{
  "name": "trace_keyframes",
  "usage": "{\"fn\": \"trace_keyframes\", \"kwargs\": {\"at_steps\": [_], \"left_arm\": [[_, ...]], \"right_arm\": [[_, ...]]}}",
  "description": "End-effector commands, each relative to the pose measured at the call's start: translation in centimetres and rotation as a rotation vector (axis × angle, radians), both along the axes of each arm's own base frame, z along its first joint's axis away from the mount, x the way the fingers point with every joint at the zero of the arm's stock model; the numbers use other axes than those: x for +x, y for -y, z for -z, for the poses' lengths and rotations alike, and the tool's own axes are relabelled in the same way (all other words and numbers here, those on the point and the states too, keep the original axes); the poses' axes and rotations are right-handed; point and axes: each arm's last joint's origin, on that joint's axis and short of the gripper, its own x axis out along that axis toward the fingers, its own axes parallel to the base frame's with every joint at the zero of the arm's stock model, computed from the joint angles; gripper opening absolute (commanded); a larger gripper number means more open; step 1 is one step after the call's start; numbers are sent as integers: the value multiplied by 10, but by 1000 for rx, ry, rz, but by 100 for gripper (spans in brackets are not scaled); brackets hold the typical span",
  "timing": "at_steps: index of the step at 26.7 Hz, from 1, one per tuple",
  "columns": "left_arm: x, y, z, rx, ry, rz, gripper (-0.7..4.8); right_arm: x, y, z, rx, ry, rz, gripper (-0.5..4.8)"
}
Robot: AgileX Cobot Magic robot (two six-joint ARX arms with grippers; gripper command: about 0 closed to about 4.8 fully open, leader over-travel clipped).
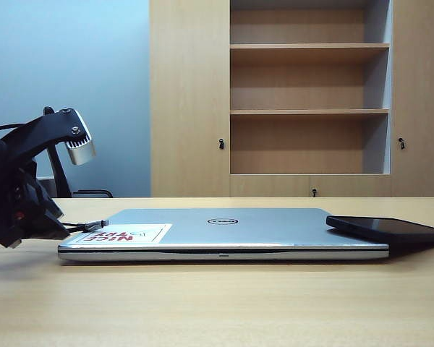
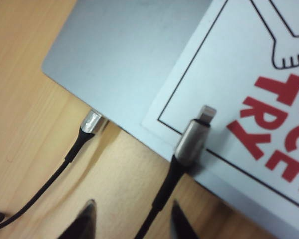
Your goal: Pick up the charging cable and the phone, plug the charging cable into the charging port on the phone, and finally place them back on the table.
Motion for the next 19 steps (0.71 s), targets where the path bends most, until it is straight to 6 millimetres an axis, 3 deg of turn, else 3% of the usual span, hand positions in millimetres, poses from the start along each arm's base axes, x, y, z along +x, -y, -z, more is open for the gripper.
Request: {"fn": "trace_keyframes", "kwargs": {"at_steps": [1, 19], "left_arm": [[1, 1, -2, -5, 14, 3, 184], [0, 8, -1, -6, 15, 34, 184]], "right_arm": [[0, 0, -4, 11, 22, 0, -1], [0, 0, -4, 11, 25, 7, -1]]}}
